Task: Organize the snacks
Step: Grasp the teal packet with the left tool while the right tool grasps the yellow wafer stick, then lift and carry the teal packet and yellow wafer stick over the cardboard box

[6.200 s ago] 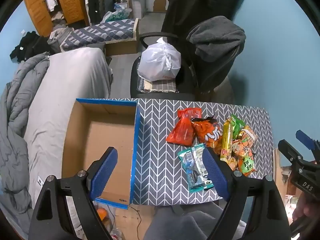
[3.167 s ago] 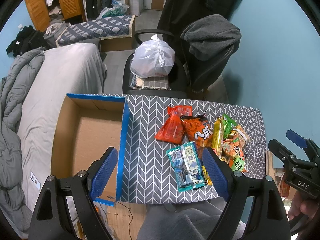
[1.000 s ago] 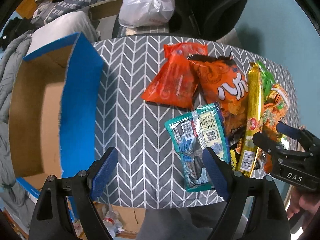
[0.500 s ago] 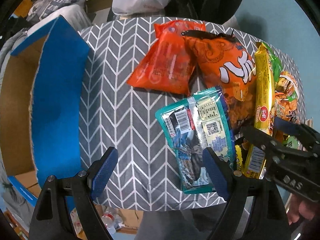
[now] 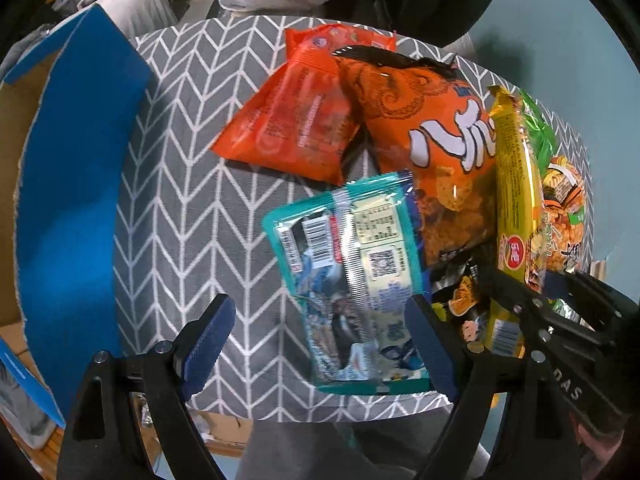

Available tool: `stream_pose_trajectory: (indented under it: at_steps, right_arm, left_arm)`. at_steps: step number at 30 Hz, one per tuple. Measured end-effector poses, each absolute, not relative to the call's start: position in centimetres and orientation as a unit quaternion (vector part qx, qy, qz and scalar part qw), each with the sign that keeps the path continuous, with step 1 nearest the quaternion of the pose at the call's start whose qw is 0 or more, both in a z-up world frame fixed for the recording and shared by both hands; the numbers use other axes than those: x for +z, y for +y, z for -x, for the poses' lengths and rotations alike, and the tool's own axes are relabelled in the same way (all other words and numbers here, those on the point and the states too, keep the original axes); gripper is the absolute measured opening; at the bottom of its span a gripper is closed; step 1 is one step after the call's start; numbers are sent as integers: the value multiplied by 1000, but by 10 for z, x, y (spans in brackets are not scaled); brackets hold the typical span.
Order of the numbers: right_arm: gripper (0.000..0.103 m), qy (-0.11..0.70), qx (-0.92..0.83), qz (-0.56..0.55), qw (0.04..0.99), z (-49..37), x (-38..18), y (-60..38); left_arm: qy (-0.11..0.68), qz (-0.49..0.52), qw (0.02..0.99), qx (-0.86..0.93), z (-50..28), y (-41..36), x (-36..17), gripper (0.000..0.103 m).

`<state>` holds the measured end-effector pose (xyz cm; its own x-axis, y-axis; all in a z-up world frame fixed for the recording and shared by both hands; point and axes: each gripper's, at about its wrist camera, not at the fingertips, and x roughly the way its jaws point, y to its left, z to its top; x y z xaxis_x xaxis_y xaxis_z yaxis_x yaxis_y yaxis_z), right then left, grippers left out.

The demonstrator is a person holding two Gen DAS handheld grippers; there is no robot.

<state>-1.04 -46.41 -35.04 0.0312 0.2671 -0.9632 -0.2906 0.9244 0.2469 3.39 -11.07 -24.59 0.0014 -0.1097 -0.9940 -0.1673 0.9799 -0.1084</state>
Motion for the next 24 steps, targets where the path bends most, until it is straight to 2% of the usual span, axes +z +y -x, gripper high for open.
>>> stream_pose_trajectory:
  at_steps: [8, 24]
  right_arm:
    - [31, 657, 202, 58, 724, 19, -332, -489]
    - [31, 654, 226, 81, 717, 22, -330, -492]
  left_arm:
    - [718, 112, 687, 22, -37, -144, -263, 88]
    - [736, 178, 651, 50, -39, -173, -351, 88]
